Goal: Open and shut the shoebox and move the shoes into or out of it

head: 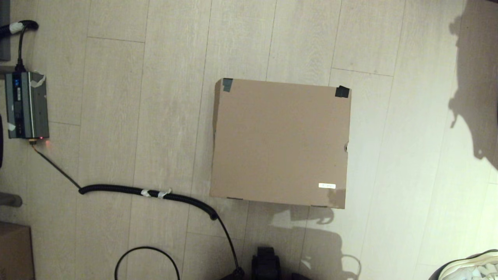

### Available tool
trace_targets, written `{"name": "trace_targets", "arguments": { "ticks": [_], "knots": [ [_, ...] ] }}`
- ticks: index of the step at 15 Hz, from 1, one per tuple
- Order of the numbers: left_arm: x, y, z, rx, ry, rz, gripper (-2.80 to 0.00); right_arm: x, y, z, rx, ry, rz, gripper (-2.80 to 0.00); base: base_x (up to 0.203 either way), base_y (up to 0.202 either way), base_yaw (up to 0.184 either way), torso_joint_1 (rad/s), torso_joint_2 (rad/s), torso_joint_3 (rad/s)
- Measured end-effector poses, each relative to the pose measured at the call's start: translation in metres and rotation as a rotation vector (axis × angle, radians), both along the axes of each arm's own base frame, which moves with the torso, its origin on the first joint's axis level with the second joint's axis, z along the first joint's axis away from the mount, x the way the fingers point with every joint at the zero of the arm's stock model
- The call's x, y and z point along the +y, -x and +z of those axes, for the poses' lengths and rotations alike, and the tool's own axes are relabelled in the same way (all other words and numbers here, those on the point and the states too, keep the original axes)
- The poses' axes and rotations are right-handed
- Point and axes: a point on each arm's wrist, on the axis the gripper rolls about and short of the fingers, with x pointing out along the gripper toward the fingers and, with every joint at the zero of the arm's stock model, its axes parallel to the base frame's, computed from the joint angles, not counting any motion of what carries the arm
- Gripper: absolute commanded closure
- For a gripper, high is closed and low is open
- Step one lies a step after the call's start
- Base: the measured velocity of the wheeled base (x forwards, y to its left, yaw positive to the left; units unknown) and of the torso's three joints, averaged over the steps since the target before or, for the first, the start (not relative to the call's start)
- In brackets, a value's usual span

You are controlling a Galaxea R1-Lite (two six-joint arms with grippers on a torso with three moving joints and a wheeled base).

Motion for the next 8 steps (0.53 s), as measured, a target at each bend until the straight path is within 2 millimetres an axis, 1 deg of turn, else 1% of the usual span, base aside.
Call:
{"name": "trace_targets", "arguments": {
  "ticks": [1,3,5,6,7,8],
  "knots": [
    [0.0,0.001,0.0,-0.009,-0.001,0.005,0.0,-0.001,0.001,0.0,0.008,0.045,-0.048,0.0,0.0,0.0,0.0,0.0,0.0,0.0],
    [0.0,0.002,0.001,-0.025,-0.005,0.028,0.0,-0.003,0.005,-0.001,0.024,0.139,-0.217,0.0,0.0,0.0,0.0,0.0,0.0,0.0],
    [0.0,0.003,0.001,-0.031,-0.005,0.035,0.0,-0.004,0.014,-0.007,0.022,0.229,-0.383,0.0,0.0,0.0,0.0,0.0,0.0,0.0],
    [0.0,0.003,0.001,-0.034,-0.006,0.035,0.0,-0.004,0.018,-0.011,0.01,0.258,-0.438,0.0,0.0,0.0,0.0,0.0,0.0,0.0],
    [0.0,0.003,0.001,-0.035,-0.005,0.034,0.0,-0.004,0.02,-0.013,0.001,0.263,-0.456,0.0,0.0,0.0,0.0,0.0,0.0,0.0],
    [-0.001,0.003,0.001,-0.036,-0.004,0.029,0.0,-0.004,0.022,-0.015,-0.008,0.258,-0.426,0.0,0.0,0.0,0.0,0.0,0.0,0.0]
  ]
}}
